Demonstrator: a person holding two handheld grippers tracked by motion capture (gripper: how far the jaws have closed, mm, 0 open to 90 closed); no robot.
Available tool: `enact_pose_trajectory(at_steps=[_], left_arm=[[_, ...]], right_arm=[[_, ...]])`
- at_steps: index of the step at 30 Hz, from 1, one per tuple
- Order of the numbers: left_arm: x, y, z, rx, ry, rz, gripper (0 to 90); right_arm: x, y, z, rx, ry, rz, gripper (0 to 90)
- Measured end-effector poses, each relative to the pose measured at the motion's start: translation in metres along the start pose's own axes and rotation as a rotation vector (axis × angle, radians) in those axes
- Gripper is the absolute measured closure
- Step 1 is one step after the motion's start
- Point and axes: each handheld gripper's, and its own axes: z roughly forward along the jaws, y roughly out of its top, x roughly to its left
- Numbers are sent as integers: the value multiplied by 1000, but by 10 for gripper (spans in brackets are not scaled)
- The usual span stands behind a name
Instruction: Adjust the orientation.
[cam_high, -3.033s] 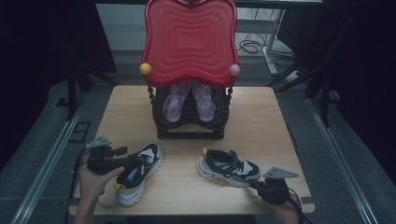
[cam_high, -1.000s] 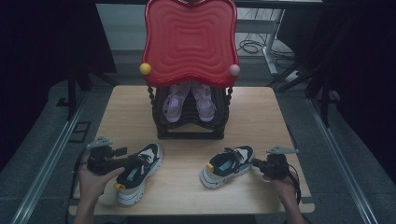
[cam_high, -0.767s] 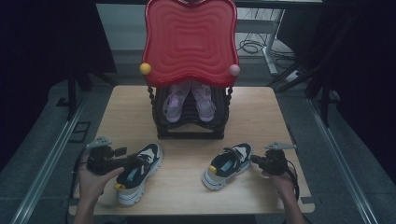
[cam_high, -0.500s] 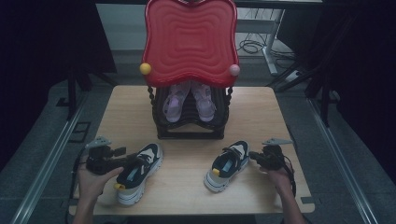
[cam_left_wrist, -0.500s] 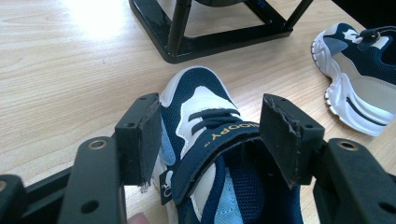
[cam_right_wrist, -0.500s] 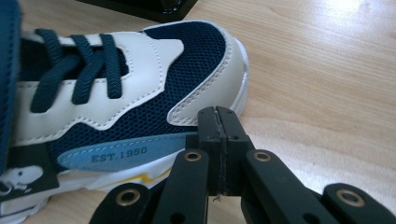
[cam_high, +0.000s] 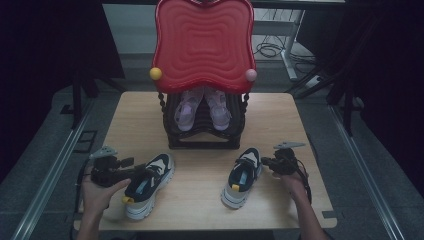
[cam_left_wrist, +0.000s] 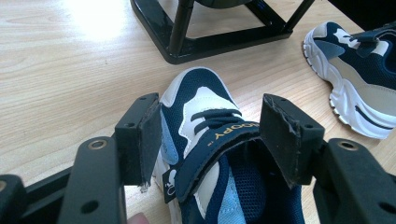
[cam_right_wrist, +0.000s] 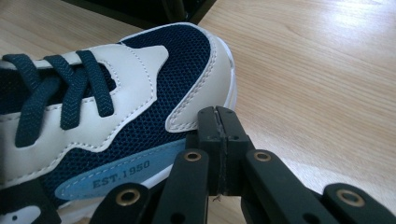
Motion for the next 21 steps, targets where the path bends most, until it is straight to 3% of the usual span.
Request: enact_pose_trajectory(at_steps=[21], left_arm=[[0,-1,2,7,-1,0,394]], right_arm=[[26,12,24,5,89,-77,895]])
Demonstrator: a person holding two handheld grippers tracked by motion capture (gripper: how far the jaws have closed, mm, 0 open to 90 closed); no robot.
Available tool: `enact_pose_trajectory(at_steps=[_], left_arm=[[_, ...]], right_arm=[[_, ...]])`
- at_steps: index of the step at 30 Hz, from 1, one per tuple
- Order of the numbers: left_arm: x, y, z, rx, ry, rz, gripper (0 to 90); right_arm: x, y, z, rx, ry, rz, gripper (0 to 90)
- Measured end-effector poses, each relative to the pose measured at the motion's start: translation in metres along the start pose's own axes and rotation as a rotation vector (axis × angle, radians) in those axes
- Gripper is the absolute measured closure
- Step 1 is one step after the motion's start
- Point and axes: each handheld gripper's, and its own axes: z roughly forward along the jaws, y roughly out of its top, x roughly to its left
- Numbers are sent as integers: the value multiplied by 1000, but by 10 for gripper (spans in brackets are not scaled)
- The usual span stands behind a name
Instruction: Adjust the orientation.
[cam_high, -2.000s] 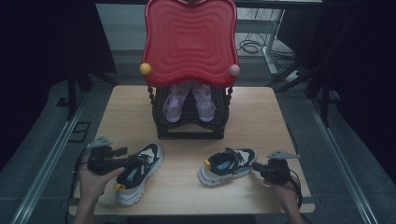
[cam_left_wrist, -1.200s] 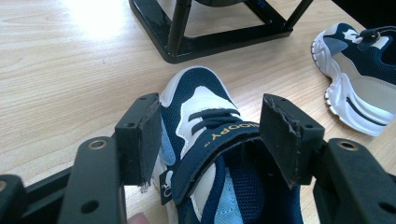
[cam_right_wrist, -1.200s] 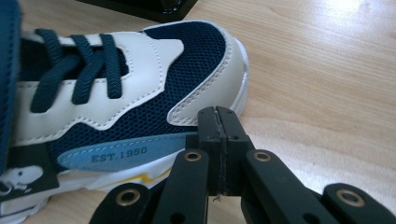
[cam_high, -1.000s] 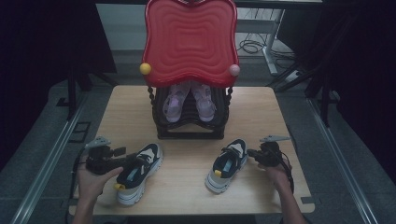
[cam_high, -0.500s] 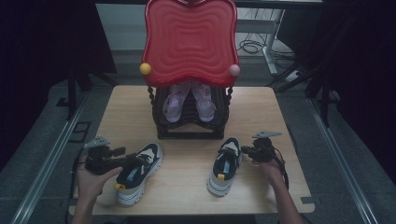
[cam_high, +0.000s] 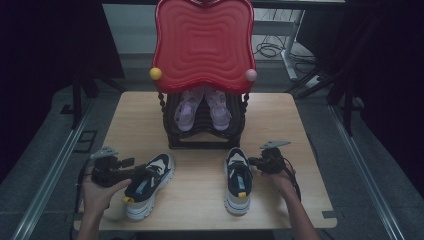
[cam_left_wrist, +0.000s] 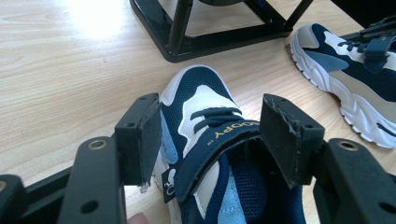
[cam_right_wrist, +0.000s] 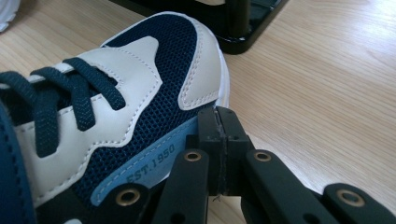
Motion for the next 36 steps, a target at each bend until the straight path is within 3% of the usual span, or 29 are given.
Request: enact_pose_trajectory(at_steps=[11,19,31,36], left_arm=[[0,0,0,0,-1,1,394],[1,0,-1,-2,-1,-1,394],[2,0,-4,-10,1,-2,393],[2,0,-5,-11,1,-4,393]], right_arm=[[11,6,11,-11,64,-17,895],[15,9,17,-17,90,-23,895],[28,21,26,-12,138,-81,894],[28,21,28,-16,148,-73,891]])
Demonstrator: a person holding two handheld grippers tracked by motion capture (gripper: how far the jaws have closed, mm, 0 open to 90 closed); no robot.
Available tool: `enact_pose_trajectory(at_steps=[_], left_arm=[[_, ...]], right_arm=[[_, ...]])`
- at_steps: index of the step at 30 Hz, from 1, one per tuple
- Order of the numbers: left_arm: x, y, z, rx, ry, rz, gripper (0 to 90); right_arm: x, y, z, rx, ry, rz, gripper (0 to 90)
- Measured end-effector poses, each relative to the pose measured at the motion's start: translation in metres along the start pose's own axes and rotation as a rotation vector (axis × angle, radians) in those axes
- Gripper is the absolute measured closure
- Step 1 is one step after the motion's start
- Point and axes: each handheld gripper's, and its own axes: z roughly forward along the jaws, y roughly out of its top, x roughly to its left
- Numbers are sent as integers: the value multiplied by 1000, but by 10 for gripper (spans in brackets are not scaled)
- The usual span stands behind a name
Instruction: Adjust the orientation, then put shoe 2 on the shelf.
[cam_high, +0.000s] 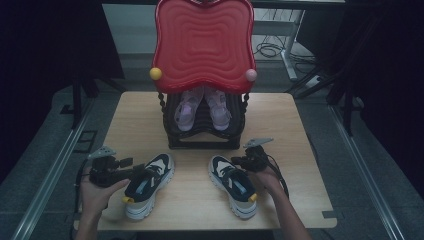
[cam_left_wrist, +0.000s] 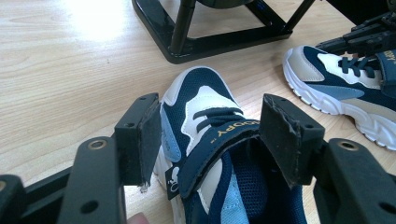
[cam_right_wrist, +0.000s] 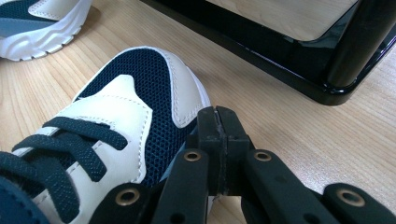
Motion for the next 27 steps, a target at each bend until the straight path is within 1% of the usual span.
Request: enact_pose_trajectory(at_steps=[3,5,8,11,14,19,21,25,27], left_arm=[[1,0,-2,-4,2,-1,393],[1,0,-4,-8,5,-3,393],[1,0,-6,-15,9,-4,393],[0,0,-8,-22,9,-4,393],[0,1,-9,-22,8,-3,393],[1,1,-11,-22,12,0,393],[0,1,-12,-25,11,0,393],[0,1,-14,-22,6,4,392],[-1,1,-14,-17,4,8,392]], right_arm=[[-1,0,-4,-14,-9,2,878],[-3,1,-11,-40,-16,19,878],[-3,1,-24,-75,-33,22,878],[-1,-1,-38,-114,-40,17,878],[3,-4,-52,-140,-51,13,878],[7,-14,-68,-181,-48,18,847],[9,-16,-73,-180,-43,14,795],[13,-23,-84,-215,-19,5,675],[15,-27,-89,-217,-15,8,638]])
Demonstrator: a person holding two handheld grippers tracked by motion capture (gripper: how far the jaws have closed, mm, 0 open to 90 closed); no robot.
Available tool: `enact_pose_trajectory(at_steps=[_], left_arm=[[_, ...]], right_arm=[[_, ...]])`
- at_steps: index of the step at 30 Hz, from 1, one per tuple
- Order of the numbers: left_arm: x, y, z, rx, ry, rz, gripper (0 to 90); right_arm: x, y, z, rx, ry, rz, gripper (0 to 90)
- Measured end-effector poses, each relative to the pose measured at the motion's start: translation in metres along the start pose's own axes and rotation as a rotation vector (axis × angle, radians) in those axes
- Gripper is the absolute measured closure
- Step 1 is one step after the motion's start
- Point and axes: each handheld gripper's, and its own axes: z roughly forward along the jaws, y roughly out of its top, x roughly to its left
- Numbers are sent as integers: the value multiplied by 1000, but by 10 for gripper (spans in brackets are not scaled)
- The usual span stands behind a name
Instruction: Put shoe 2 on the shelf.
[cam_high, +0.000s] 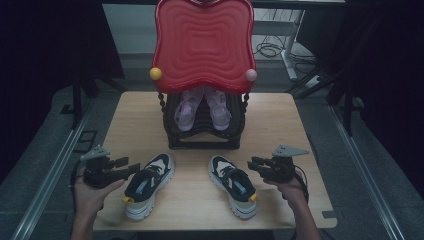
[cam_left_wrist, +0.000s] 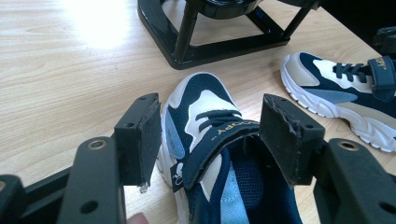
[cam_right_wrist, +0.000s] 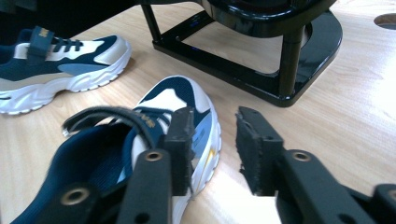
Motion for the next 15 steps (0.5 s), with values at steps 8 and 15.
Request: enact_pose_trajectory(at_steps=[8,15], left_arm=[[-1,-6,0,30,-2,4,392],[-1,-11,0,71,-2,24,400]], right_arm=[[1,-6,-17,-1,-12,18,550],[5,-8,-19,14,-7,3,524]])
